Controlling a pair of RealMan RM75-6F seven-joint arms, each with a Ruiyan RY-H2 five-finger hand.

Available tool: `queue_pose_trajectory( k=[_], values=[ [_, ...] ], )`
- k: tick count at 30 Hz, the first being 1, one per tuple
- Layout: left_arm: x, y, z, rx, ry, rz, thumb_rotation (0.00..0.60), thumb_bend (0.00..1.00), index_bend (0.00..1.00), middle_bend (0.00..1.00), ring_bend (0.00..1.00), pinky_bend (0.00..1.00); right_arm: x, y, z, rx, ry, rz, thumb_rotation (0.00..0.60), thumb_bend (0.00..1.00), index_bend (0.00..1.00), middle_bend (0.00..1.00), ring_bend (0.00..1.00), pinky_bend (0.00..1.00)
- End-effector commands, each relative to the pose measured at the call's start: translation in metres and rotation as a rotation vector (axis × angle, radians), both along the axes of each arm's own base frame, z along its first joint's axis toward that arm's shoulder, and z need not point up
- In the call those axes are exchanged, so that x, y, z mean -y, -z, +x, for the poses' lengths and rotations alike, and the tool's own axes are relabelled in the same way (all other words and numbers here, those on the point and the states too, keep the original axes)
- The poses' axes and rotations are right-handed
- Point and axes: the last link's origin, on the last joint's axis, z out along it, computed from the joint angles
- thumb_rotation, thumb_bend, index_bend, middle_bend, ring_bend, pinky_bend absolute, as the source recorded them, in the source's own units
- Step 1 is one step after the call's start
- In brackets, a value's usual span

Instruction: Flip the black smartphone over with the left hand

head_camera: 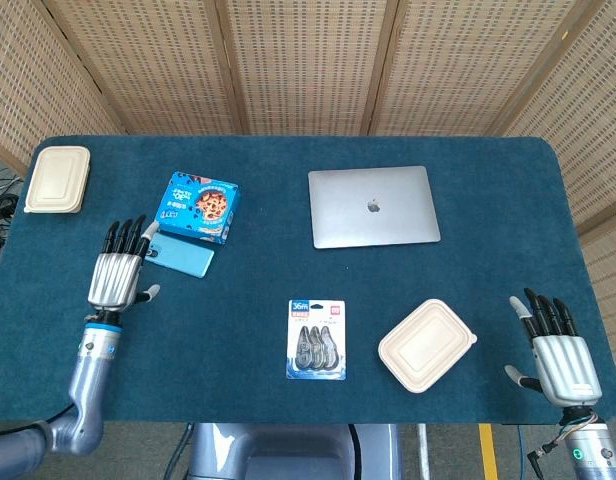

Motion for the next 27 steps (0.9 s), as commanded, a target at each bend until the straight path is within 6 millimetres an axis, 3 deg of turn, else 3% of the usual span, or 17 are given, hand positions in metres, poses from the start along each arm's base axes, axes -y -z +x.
queue_pose_trajectory(
  k=[1,9,16,27],
  values=[
    [0.055,-0.031,-0.023,-0.103,-0.055,-0.065,0.6,0.13,0.04,0.0,0.0,0.0,-0.001,0.001,0.001,-0.003,-0.005,0.002,0.6,0.05,0.0,0.0,0.0,0.0],
    [0.11,-0.048,-0.047,-0.154,-0.15,-0.134,0.6,0.11,0.0,0.0,0.0,0.0,-0.003,0.002,0.005,-0.02,-0.01,0.01,0.6,0.05,0.0,0.0,0.0,0.0],
    [0.118,-0.063,-0.048,-0.123,-0.147,-0.096,0.6,0.11,0.0,0.0,0.0,0.0,-0.004,0.002,0.007,-0.021,-0.018,0.013,0.6,0.05,0.0,0.0,0.0,0.0],
    [0.121,-0.07,-0.049,-0.079,-0.135,-0.088,0.6,0.11,0.0,0.0,0.0,0.0,-0.005,0.005,0.007,-0.018,-0.016,0.03,0.6,0.05,0.0,0.0,0.0,0.0]
  ],
)
